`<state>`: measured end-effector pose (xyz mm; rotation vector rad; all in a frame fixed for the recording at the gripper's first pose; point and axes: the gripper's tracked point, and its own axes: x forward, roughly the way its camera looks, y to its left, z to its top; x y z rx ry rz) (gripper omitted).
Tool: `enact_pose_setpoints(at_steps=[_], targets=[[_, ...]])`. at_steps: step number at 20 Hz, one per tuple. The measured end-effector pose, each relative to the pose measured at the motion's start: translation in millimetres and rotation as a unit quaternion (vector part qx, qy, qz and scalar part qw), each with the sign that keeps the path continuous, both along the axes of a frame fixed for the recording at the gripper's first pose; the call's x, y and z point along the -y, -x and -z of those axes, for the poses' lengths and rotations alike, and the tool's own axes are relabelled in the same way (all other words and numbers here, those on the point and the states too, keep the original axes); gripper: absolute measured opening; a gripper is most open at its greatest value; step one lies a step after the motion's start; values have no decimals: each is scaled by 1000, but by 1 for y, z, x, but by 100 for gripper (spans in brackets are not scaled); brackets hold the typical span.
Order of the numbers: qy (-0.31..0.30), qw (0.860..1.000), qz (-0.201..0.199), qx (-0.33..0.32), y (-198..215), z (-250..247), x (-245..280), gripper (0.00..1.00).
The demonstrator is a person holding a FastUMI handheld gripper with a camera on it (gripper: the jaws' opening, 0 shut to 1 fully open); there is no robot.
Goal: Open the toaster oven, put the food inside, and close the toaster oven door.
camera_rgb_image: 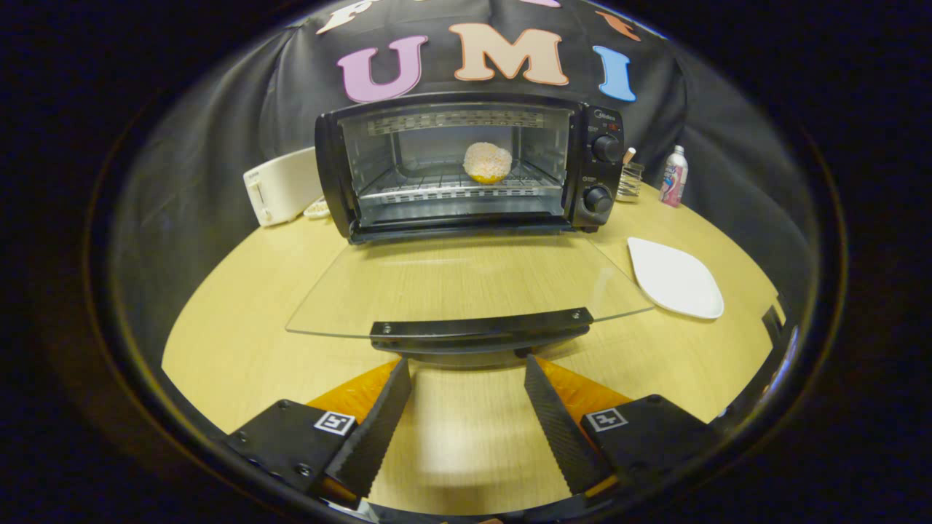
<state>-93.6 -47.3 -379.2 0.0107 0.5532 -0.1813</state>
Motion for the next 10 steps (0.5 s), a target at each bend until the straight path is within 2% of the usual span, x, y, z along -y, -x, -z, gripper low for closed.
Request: enact_pose_setpoints(at_steps=[10], targets=[[7, 1000, 5, -15, 2, -9, 0, 100]])
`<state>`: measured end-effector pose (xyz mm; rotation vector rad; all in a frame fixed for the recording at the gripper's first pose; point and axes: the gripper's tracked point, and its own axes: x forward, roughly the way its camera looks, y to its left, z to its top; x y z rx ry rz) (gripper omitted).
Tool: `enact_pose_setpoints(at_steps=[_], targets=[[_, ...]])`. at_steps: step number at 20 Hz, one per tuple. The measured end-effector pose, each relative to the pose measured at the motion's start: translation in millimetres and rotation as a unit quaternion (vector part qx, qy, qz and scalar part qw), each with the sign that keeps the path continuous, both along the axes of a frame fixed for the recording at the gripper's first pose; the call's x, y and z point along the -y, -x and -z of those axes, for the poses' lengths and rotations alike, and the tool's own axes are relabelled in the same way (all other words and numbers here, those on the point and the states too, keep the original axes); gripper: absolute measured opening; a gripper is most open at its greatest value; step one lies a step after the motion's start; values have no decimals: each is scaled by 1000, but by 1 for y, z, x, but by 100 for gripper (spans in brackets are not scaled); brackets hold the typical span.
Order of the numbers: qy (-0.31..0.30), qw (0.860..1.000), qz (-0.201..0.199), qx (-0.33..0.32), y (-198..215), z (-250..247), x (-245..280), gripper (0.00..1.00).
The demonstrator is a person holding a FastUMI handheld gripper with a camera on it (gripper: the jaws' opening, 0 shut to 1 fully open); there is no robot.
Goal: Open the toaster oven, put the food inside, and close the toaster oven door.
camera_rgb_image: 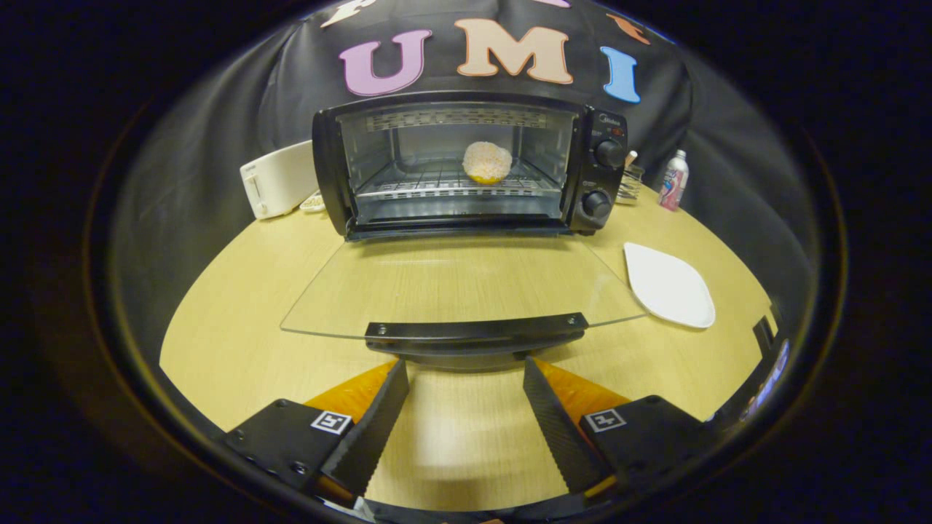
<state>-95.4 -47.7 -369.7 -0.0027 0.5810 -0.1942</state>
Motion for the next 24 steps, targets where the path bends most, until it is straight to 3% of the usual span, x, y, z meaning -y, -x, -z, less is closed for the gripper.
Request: enact_pose_setpoints(at_steps=[15, 24], targets=[[64, 995, 23, 78, -18, -78, 9, 100], [16, 990, 8, 138, -82, -132, -1, 100]])
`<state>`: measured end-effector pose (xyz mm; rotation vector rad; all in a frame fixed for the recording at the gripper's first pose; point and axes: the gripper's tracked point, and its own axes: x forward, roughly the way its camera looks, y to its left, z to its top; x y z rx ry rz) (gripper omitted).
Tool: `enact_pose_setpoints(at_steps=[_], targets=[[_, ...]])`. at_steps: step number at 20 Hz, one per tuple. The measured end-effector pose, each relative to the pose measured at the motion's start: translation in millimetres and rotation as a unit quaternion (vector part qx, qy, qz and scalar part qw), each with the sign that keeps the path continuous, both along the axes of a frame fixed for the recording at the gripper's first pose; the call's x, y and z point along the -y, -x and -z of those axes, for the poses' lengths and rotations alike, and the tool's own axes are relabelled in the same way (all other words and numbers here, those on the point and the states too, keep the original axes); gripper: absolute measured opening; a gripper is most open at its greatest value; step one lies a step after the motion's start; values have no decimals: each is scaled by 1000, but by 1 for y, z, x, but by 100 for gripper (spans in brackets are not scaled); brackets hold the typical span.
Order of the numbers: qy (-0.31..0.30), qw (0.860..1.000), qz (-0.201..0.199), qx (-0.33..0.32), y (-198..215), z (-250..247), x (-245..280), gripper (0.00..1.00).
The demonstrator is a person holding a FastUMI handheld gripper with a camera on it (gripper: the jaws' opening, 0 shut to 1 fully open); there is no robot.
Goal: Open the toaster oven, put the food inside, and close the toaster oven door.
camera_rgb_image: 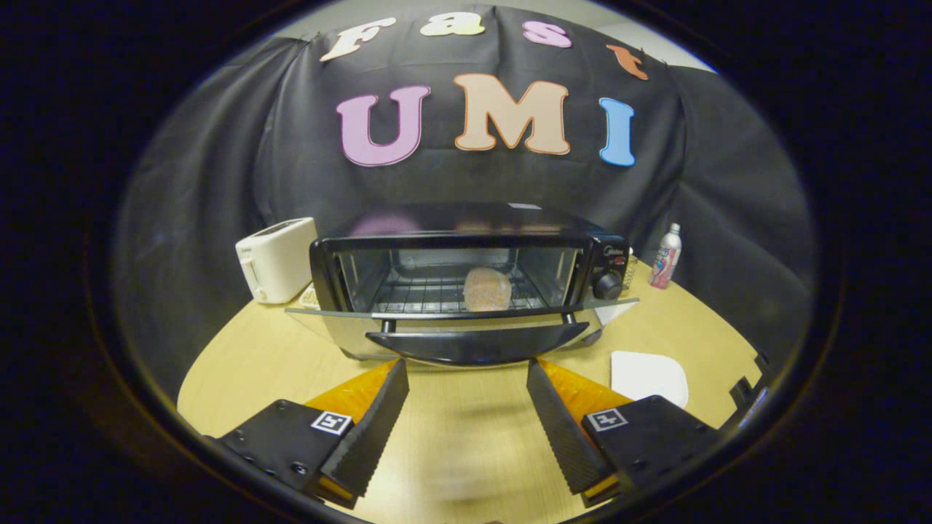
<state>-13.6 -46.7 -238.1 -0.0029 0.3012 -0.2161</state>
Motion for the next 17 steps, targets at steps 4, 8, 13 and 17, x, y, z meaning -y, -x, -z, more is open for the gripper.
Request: enact_pose_setpoints(at_steps=[4, 8, 13, 17], targets=[[-8, 1000, -11, 27, -13, -22, -2, 100], [-4, 999, -11, 48, -11, -43, 0, 100], [1, 995, -34, 92, 1, -81, -9, 100], [13, 989, -58, 139, 12, -123, -18, 100]])
